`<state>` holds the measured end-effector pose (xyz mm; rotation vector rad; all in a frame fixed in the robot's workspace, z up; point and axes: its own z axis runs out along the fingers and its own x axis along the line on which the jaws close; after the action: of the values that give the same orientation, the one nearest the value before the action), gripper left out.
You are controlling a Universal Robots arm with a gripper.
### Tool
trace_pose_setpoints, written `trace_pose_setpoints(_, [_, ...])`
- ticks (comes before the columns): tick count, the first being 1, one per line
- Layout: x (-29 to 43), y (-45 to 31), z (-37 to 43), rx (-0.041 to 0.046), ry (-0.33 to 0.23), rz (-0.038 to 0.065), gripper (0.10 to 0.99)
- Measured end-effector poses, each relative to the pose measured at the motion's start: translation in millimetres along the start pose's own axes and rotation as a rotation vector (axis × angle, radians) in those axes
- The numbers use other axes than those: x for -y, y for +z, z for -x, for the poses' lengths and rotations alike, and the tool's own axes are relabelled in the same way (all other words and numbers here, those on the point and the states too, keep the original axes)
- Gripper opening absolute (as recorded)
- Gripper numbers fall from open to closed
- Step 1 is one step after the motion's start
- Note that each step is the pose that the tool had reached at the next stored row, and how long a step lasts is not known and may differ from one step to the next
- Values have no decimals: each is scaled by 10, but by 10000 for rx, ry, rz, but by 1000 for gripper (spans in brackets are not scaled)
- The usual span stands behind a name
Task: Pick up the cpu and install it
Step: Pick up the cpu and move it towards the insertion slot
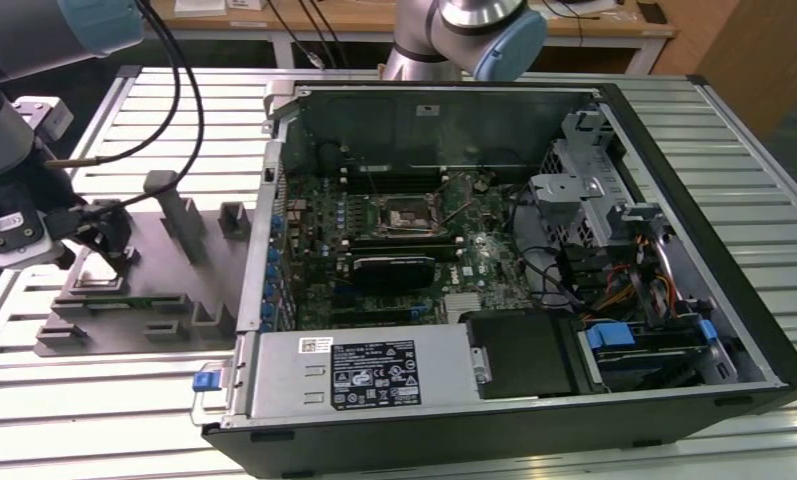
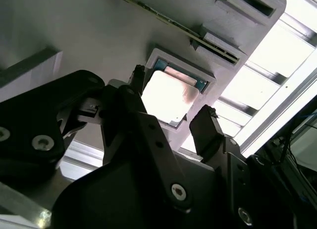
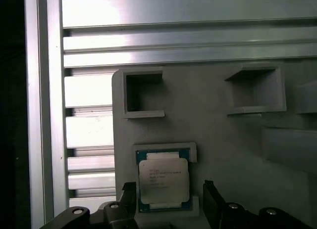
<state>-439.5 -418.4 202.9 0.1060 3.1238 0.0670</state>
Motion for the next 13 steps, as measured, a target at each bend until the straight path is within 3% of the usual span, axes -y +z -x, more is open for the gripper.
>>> trace_pose_setpoints(6, [2, 41, 0, -21, -502, 7, 647])
trace_pose_setpoints(13, [-4, 86, -5, -25, -568, 4, 647])
